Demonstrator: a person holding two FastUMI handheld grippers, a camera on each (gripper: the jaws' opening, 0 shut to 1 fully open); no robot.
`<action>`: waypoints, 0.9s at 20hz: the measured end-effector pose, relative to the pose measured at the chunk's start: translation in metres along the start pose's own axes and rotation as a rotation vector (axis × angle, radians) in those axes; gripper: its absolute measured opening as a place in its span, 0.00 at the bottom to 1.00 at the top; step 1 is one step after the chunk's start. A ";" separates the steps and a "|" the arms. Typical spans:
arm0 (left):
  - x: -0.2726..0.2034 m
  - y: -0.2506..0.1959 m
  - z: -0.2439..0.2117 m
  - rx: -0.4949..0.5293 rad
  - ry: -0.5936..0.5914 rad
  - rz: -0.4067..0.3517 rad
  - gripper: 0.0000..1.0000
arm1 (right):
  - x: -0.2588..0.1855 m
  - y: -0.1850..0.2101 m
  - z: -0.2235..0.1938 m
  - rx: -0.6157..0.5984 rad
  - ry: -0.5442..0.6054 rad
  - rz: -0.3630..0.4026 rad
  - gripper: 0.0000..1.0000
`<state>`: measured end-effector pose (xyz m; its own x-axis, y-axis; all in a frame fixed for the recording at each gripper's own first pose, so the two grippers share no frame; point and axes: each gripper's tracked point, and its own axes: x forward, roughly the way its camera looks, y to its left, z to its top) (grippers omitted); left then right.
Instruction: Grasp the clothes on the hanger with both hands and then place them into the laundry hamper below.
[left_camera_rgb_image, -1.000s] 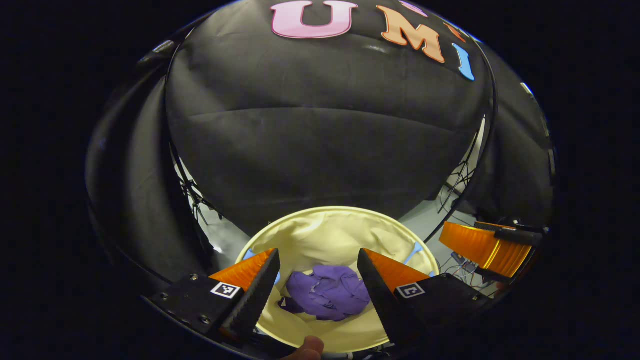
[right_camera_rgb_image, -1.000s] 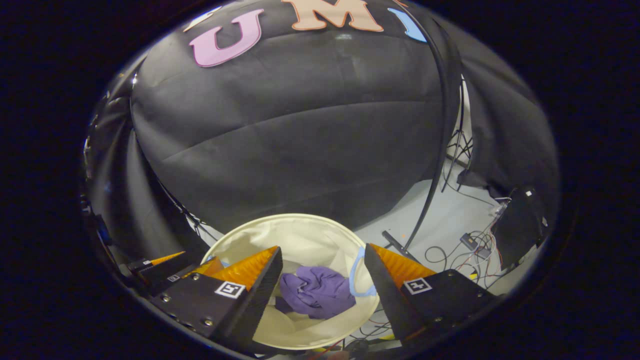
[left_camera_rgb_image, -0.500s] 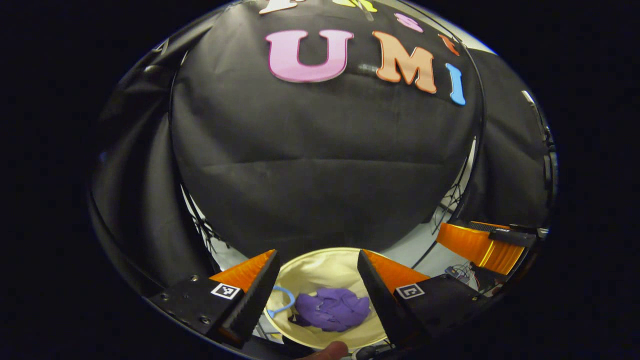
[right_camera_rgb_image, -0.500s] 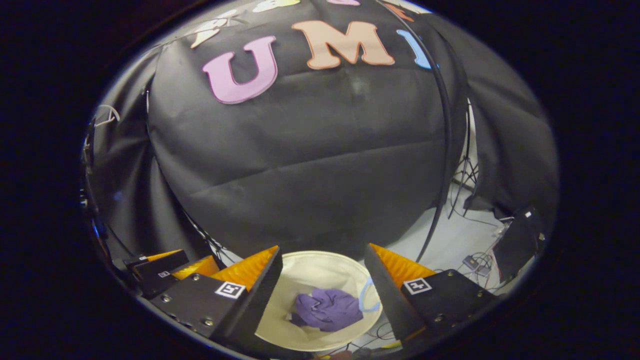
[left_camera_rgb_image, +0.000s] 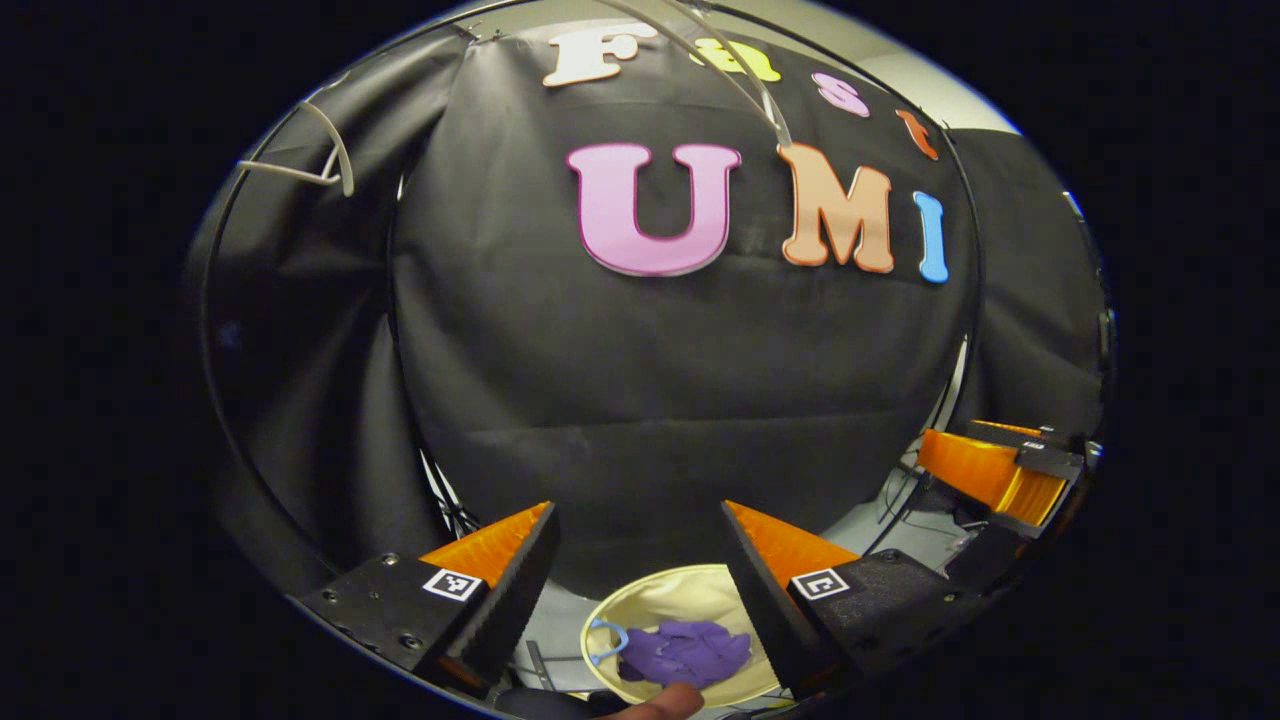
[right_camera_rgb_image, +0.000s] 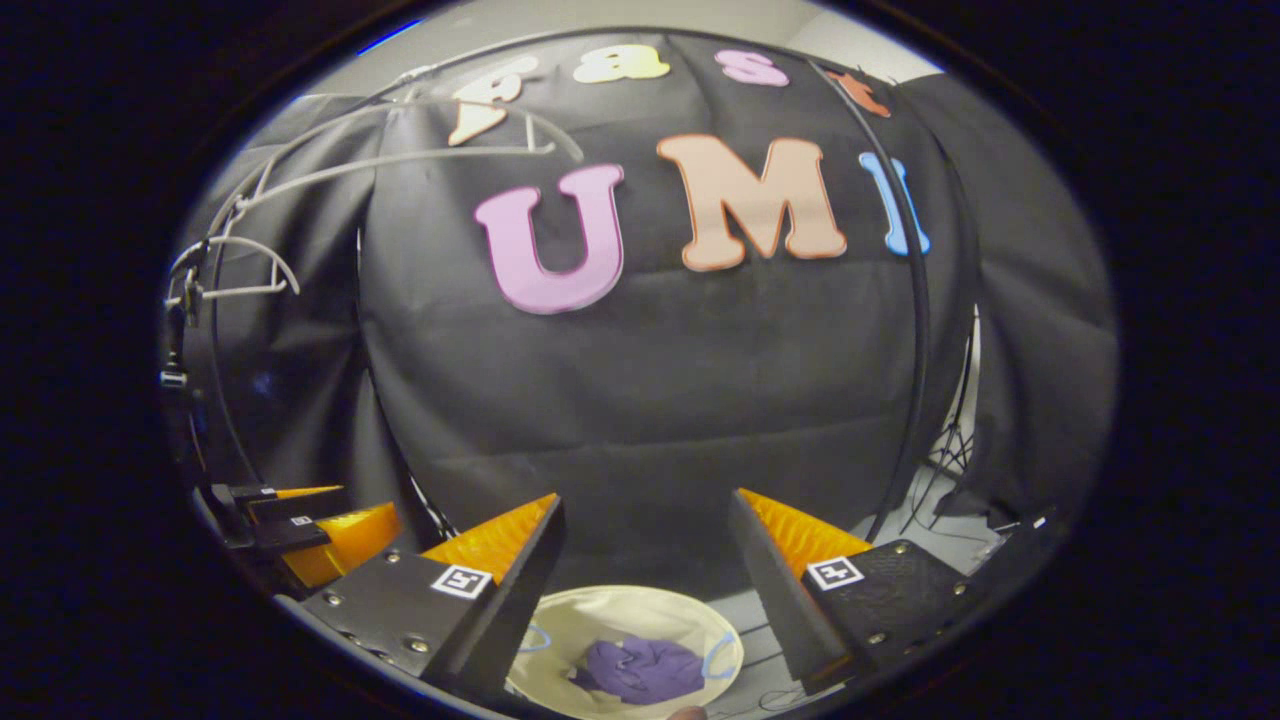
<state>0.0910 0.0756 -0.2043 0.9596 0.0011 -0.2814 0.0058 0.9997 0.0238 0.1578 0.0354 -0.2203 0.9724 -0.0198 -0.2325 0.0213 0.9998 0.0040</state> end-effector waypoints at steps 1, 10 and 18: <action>-0.005 0.000 0.014 -0.002 -0.019 -0.002 0.96 | -0.005 0.001 0.016 -0.001 -0.028 0.001 0.99; -0.067 -0.003 0.124 -0.015 -0.240 -0.005 0.93 | -0.056 0.018 0.110 -0.033 -0.183 0.073 0.99; -0.084 -0.027 0.134 -0.024 -0.276 0.012 0.93 | -0.089 0.001 0.116 -0.019 -0.247 0.067 1.00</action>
<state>0.0483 0.0456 -0.0530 0.9999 0.0097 -0.0088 -0.0097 1.0000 0.0016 0.0979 0.0373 -0.0869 0.9988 0.0476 0.0121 -0.0475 0.9988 -0.0072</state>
